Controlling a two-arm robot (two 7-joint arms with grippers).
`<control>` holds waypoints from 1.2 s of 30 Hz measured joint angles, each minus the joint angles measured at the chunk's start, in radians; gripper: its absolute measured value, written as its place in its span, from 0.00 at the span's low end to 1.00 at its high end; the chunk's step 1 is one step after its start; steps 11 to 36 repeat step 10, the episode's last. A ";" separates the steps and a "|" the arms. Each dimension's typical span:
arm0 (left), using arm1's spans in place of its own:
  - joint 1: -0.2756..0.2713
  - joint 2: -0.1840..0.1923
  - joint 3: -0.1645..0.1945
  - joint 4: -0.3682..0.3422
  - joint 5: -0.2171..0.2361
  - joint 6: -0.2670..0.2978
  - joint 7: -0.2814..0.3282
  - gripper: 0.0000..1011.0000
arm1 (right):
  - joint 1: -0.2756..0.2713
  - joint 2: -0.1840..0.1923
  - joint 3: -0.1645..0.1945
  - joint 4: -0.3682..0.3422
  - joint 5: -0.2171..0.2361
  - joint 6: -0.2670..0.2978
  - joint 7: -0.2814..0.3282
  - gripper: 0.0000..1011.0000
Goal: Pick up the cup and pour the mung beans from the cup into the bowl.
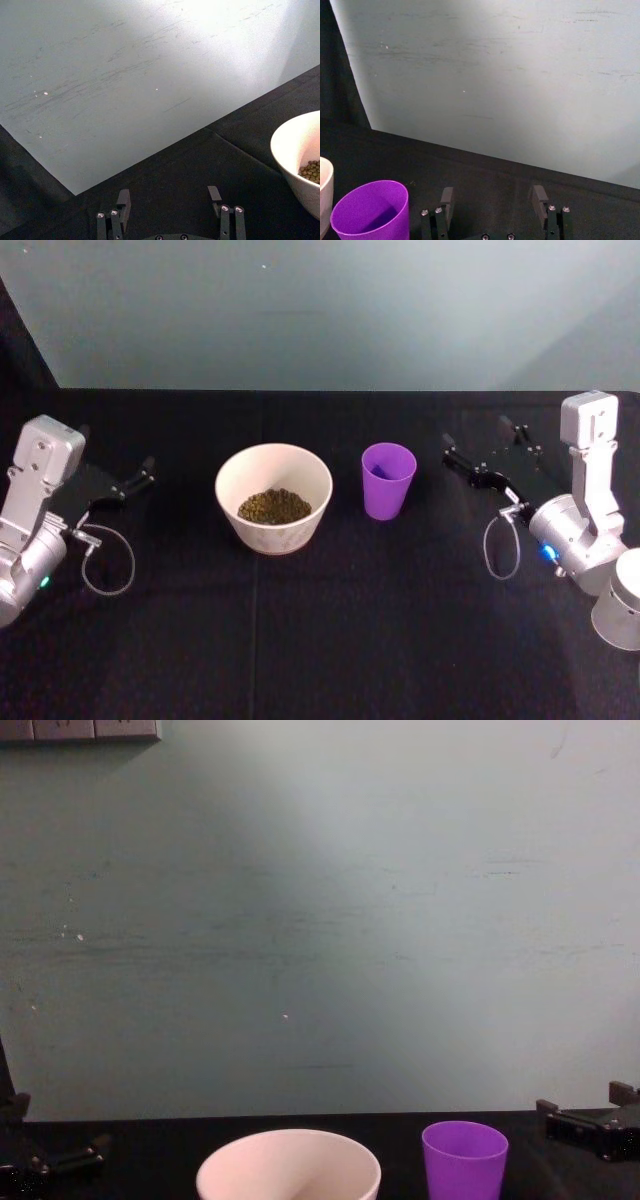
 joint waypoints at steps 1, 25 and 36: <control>0.000 0.000 0.000 0.000 0.000 0.000 0.000 0.99 | 0.000 0.000 0.000 0.000 0.000 0.000 0.000 0.99; 0.000 0.000 0.000 0.000 0.000 0.000 0.000 0.99 | 0.000 0.000 0.000 0.000 0.000 0.000 0.000 0.99; 0.000 0.000 0.000 0.000 0.000 0.000 0.000 0.99 | 0.000 0.000 0.000 0.000 0.000 0.000 0.000 0.99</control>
